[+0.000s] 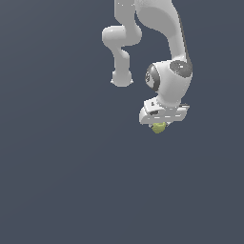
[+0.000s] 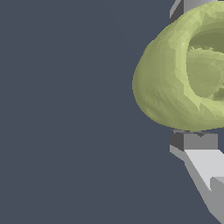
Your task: Pick up the object and move it to a goal position.
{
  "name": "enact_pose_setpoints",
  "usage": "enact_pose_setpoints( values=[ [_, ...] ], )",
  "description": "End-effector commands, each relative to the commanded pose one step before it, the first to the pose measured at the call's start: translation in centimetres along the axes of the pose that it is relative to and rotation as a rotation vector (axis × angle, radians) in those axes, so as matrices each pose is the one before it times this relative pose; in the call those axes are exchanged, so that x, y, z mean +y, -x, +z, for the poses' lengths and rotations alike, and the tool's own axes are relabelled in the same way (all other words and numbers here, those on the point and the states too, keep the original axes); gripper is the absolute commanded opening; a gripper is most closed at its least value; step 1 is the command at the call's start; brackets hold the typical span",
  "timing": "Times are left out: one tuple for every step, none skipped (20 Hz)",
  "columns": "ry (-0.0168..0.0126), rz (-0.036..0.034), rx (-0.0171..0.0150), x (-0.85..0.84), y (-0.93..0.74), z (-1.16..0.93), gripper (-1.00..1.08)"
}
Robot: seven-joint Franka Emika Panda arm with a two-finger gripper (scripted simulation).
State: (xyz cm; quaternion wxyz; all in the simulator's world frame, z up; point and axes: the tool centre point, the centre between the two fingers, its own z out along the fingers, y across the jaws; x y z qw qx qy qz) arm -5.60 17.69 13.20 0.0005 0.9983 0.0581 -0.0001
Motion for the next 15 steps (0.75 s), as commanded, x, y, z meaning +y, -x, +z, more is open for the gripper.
enact_pose_setpoints(
  values=[
    [0.00037,0.00048,0.00021,-1.583,1.590,-1.072,-1.00],
    [0.00000,0.00000,0.00000,-0.592,0.556,-0.396,-1.00],
    [0.00065,0.00002,0.00022,-0.575,0.530,-0.382,-1.00],
    [0.00000,0.00000,0.00000,-0.539,0.495,-0.360,-1.00],
    [0.00000,0.00000,0.00000,-0.508,0.460,-0.339,-1.00],
    [0.00000,0.00000,0.00000,-0.472,0.422,-0.314,-1.00],
    [0.00000,0.00000,0.00000,-0.432,0.380,-0.287,-1.00],
    [0.00000,0.00000,0.00000,-0.389,0.337,-0.258,-1.00],
    [0.00000,0.00000,0.00000,-0.344,0.294,-0.227,-1.00],
    [0.00000,0.00000,0.00000,-0.296,0.250,-0.196,-1.00],
    [0.00000,0.00000,0.00000,-0.246,0.206,-0.162,-1.00],
    [0.00000,0.00000,0.00000,-0.194,0.161,-0.128,-1.00],
    [-0.00062,0.00030,-0.00001,-0.113,0.110,-0.102,-1.00],
    [0.00000,0.00000,0.00000,-0.084,0.069,-0.055,-1.00],
    [0.00000,0.00000,0.00000,-0.028,0.023,-0.019,-1.00]
  ],
)
